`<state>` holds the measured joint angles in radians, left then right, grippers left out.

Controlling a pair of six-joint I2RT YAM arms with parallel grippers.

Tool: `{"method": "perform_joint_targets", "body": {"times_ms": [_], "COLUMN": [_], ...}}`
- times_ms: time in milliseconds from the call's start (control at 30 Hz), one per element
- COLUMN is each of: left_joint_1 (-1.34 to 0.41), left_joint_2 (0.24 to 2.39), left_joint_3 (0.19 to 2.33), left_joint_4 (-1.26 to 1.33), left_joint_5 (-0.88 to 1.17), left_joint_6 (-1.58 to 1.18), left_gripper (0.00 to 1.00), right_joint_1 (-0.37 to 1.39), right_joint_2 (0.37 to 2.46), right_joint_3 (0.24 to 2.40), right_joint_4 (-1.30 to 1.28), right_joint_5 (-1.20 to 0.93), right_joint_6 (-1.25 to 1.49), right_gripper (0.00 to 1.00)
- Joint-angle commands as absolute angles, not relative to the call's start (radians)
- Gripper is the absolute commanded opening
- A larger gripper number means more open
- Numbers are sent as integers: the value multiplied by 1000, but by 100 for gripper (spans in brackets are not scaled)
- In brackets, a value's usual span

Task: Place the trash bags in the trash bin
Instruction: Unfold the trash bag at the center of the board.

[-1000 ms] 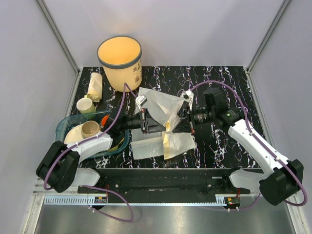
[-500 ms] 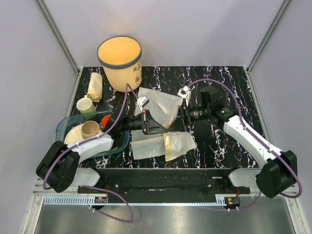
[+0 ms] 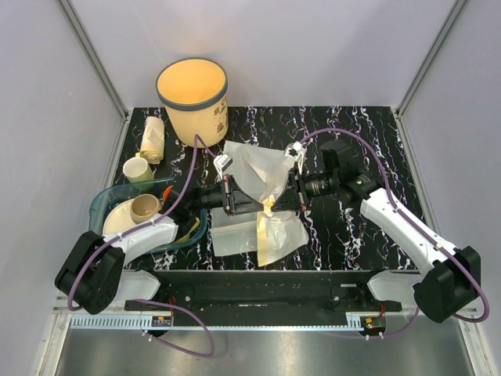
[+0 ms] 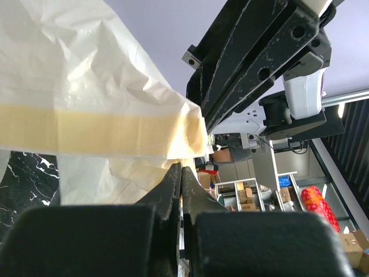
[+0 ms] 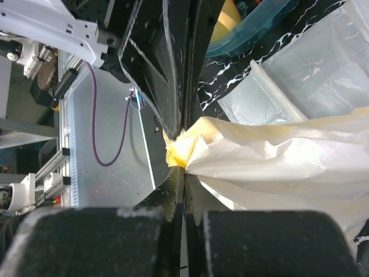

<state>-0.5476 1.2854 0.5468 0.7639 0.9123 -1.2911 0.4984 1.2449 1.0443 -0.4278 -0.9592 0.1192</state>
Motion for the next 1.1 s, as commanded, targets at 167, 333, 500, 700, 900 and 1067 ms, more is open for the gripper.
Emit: {"method": "perform_joint_targets", "body": {"times_ms": [167,333,500,700,900,1067], "left_joint_1": [-502,-505,-503,-540,-543,-503], "left_joint_2": [1238,1242,1253,1296,1308,1279], "left_joint_3": [511,525,525,555,555,520], "left_joint_4": [856,845,871,900,920,913], "left_joint_5": [962,968,985,979,965,956], "left_joint_6": [-1289,-1270,-1287,-1293,-1318,-1328], "left_gripper": [1,11,30,23,0,0], "right_joint_1": [499,499,502,500,500,500], "right_joint_2": [1195,1200,1192,1192,1184,1151], "right_joint_3": [1068,1071,1071,1069,1081,1055], "right_joint_4": [-537,-517,-538,-540,-572,-612], "right_joint_5": [-945,-962,-974,-996,-1003,-988], "right_joint_6": [-25,-15,-43,-55,-92,-121], "right_gripper": [0,0,0,0,0,0]}}
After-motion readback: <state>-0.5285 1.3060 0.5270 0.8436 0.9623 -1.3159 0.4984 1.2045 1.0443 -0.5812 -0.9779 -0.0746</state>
